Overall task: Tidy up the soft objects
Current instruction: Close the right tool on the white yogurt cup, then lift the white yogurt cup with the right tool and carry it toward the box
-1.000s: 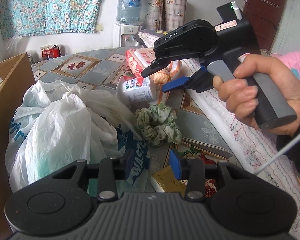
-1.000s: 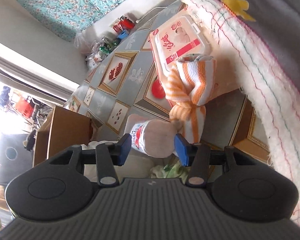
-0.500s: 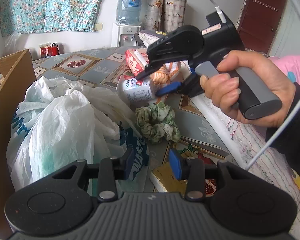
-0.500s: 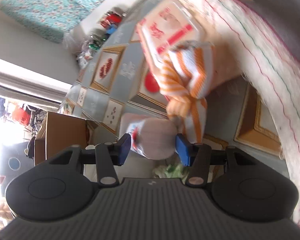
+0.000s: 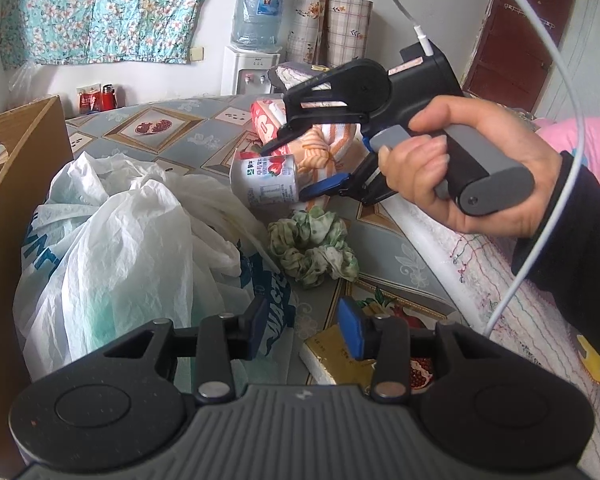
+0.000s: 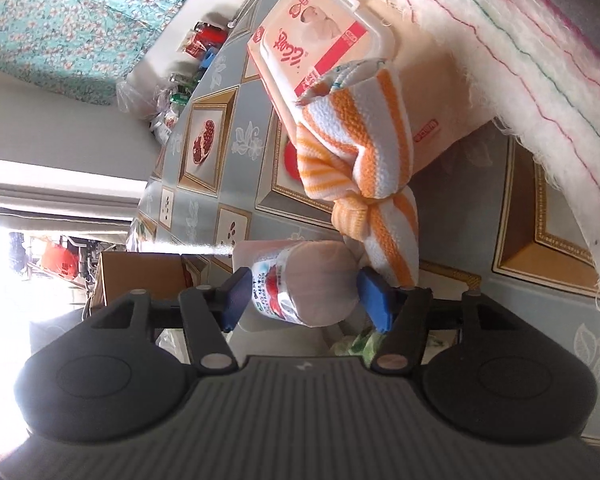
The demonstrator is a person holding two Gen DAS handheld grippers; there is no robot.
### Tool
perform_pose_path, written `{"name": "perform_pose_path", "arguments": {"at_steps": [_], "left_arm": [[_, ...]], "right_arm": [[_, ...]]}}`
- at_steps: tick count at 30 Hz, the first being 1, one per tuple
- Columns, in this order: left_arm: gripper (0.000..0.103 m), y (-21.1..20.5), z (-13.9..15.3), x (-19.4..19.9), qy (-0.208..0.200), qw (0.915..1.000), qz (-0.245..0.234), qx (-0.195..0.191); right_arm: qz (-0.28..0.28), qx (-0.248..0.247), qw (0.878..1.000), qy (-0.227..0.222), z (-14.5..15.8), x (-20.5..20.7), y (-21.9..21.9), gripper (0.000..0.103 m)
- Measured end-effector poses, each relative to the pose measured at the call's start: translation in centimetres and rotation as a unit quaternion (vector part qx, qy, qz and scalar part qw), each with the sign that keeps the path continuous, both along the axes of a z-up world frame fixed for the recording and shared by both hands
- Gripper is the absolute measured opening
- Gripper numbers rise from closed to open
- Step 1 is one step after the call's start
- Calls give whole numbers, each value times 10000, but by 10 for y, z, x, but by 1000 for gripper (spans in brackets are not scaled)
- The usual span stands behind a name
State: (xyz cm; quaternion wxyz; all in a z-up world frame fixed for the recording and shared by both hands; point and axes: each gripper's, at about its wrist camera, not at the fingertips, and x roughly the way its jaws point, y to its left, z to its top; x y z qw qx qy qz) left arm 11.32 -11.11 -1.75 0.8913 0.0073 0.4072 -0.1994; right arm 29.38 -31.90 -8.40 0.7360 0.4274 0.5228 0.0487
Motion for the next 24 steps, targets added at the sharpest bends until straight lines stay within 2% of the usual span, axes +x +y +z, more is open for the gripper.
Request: {"name": "perform_pose_path", "arguments": {"at_steps": [3,5,7,8,9,10,15,18,21,23,24], "left_arm": [[41,-2,-1,0,44,10000,-6,36],[41,-4,0,-1,39,10000,-8,43],[41,-5,2,-3,1,10000,-10,52],[41,-6,3,-3,-15,10000,-7,56],[41,-6,4,-3,-23,10000,-7,62],[41,-7,4,-4,-27,10000,-4,67],[41,-9,5,-4,-21,9999,-2,123],[42,-10,5,-4,-34,9999,-5,132],[42,-10,6,-5,-52,9999,-16,154],[42,-8,7,-6,-63,9998,-23,178],[42,-7,8,-7,-72,9998,-19,188]], "right_arm": [[2,43,10000,-32,-1,2,-1,69],[22,-6,10000,-77,-1,1,0,65],[22,-59,9999,-88,-3,-2,-2,49],[0,-14,9999,-115,-5,-4,-4,49],[-44,13,9999,-146,-6,-6,-5,45],[-62,9,9998,-171,-6,-7,-7,29],[-151,181,9995,-200,-9,-17,-20,16],[4,-60,9995,-314,2,-24,-20,18],[384,-489,9961,-634,26,-24,-15,19],[691,-924,9892,-901,47,-20,-8,24],[876,-1165,9840,-1024,57,-17,-4,31]]}}
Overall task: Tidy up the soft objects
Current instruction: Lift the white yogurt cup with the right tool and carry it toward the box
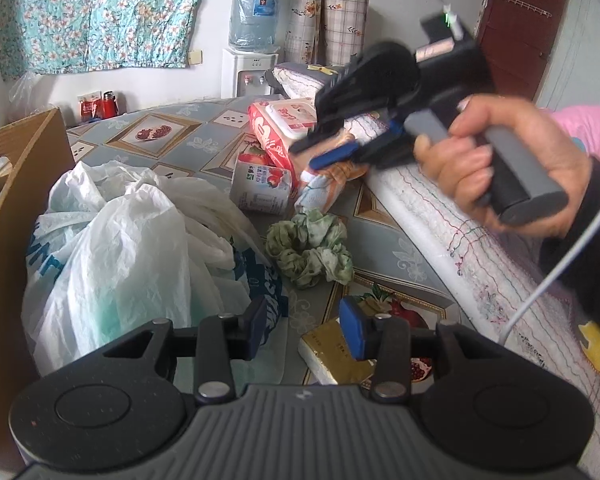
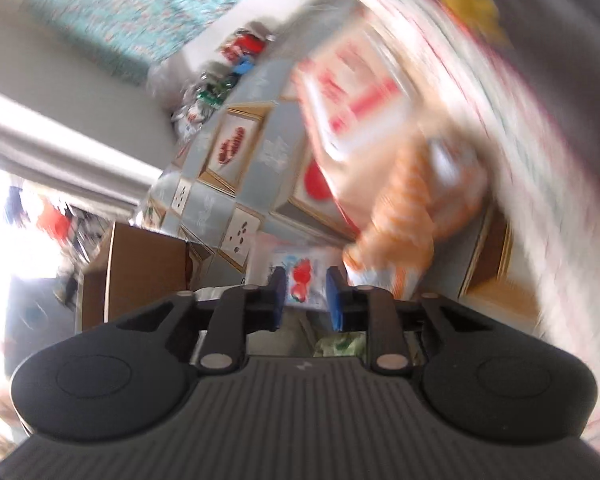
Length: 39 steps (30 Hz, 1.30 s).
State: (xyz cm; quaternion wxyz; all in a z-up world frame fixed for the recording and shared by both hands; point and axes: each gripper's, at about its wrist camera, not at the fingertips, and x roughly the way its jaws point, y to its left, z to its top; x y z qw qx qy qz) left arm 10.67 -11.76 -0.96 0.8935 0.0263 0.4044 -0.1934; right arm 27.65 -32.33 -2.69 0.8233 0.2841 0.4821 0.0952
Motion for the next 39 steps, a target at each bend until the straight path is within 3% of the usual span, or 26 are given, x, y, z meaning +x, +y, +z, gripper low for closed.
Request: {"name": "perform_pose_path", "arguments": {"at_steps": [4,7,11,15,20,23,26,28,34,39], "left_arm": [[44,9,4,-4,-71,10000,22,26],[44,16,6,-5,-63,10000,50,7],[45,24,7,-5,-56,10000,67,-17],[45,28,7,-2,-49,10000,26,-18],[45,30,7,1,-46,10000,-7,38],[45,32,6,2,-12,10000,2,85],[45,34,5,2,9,9999,21,126],[45,35,6,1,21,9999,43,134],[46,41,9,-6,15,9999,91,117],[47,44,16,-19,-77,9999,126,64]], "right_arm": [[951,-734,9927,-143,25,26,28,55],[1790,-1378,9742,-8,24,49,59,64],[3035,-2179,9273,224,12,66,93,68],[3934,-3056,8670,87,2,62,110,68],[4811,-3199,8161,-160,-12,65,133,68],[5063,-3273,7978,-61,-29,72,146,65],[5042,-3130,8048,78,-44,82,147,63],[4856,-2882,8253,65,-46,84,141,48],[3855,-2206,8943,-546,-16,71,97,45],[2915,-1656,9343,-1213,33,30,59,45]]}}
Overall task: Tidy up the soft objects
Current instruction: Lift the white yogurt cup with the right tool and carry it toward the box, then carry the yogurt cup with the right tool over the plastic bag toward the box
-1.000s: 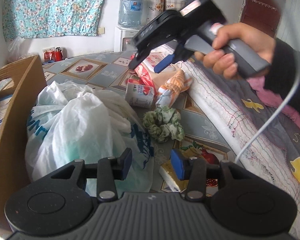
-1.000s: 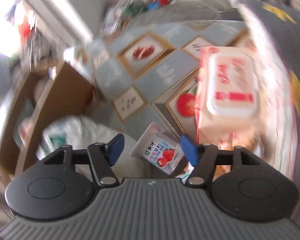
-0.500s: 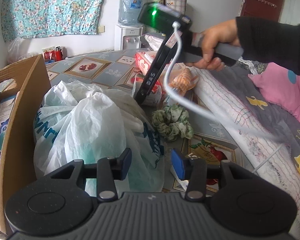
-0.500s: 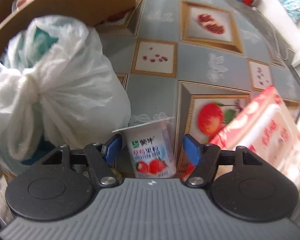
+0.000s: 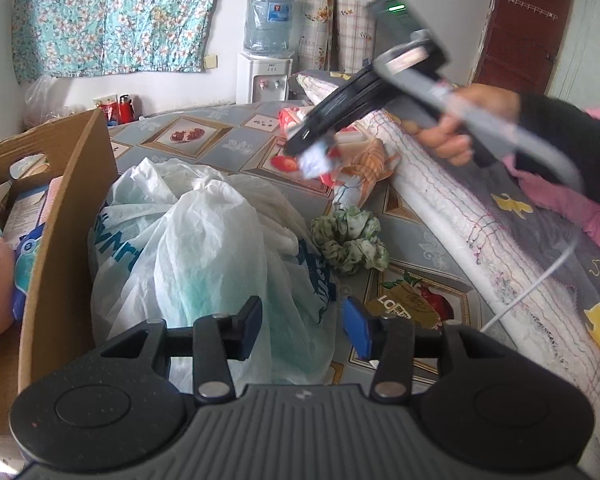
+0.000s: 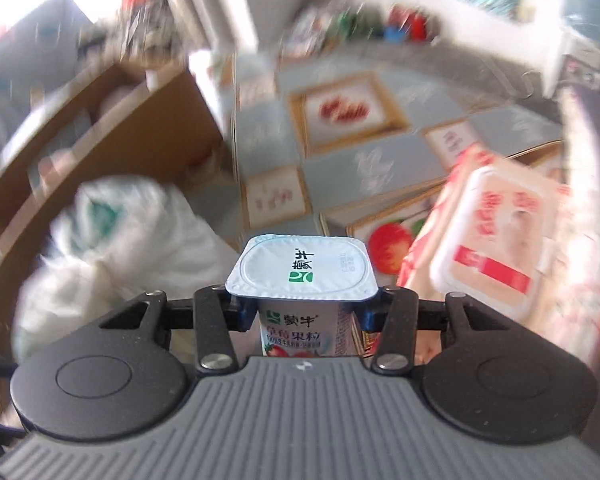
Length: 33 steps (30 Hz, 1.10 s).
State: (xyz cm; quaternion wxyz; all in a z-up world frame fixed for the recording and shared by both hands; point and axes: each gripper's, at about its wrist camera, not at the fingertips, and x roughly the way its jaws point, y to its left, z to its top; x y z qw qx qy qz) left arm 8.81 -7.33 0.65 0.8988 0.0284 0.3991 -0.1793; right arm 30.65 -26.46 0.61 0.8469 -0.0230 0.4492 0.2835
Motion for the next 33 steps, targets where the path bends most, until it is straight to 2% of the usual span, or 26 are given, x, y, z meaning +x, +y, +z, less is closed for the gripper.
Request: {"name": "perform_pose_path", "arguments": {"at_steps": [4,7,9,12,15,18,20,24,26,30,33], "left_arm": [[47,9,9,-14,-37,9998,107,-172],[48,18,15,-28,-66,9990,221,-378],[49,23,17,-38,-123,9985,300,-430],[53,30,14,-54,-121,9984,337,-437],[54,36,4,-64,75,9988,284,-386],[54,39,-12,-71,198,9991,309,-224],[53,38,-23,-72,256,9990,334,-138],[53,35,-38,-70,250,9993,282,-85],[53,31,-43,-67,227,9995,180,-102],[53,17,-49,-61,179,9998,-40,13],[53,5,-53,-57,125,9997,-195,107]], "right_arm": [[-516,530,9964,-421,38,-56,-14,45],[-655,905,9917,-634,53,-109,-13,45],[-646,1192,9894,-527,51,-142,-8,45],[-522,1455,9878,-197,28,-182,11,45],[-402,1370,9897,96,-2,-210,37,45],[-419,1236,9912,204,-25,-224,57,45],[-505,1061,9930,75,-33,-234,66,45],[-670,512,9953,-470,-42,-253,74,46],[-677,230,9960,-538,-53,-250,76,47],[-686,219,9961,-519,-59,-252,75,48],[-718,253,9953,-600,-54,-251,70,53]]}}
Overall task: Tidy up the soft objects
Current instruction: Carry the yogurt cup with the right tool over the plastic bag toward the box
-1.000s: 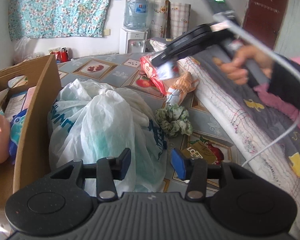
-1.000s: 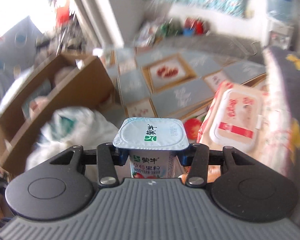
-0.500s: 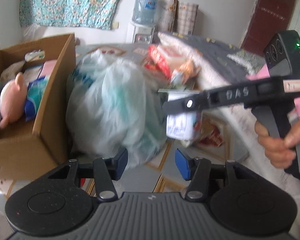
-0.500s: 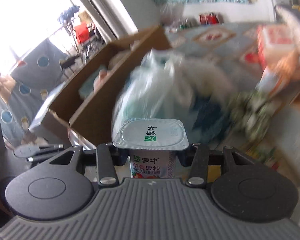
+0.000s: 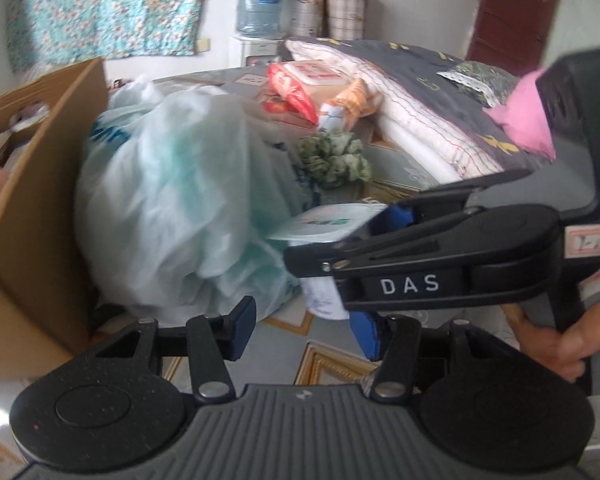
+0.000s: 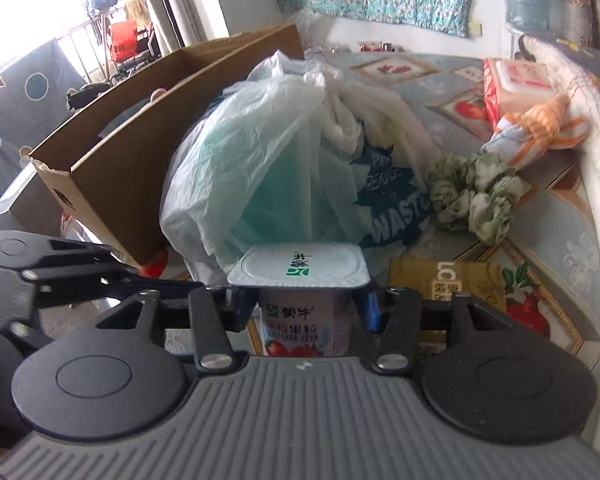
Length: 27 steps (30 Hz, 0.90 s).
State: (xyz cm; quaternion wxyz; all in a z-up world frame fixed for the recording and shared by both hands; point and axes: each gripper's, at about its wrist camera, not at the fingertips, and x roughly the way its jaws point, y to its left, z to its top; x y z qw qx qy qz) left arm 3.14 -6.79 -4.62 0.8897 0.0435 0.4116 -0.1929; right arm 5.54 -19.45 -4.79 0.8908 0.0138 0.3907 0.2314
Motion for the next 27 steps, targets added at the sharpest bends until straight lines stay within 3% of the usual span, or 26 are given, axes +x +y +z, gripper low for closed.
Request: {"name": "perform_pose_path", "arguments": {"at_steps": [8,15,24,27], "left_arm": [[53,-21,-6,9,-33,9998,-207,59],[53,-18,-5,21,31,9998,-81,-192],[53,-19,-8,33,73,9990,53,-442],[53,-19,-9,31,32,9990,20,-436]], "right_arm": [[-73,779,9963,347,9,1,-25,55],[-193,1749,9807,856,4,16,-50,56],[-600,2461,9599,1202,3,29,-76,56],[-879,2389,9600,1166,5,34,-84,50]]}}
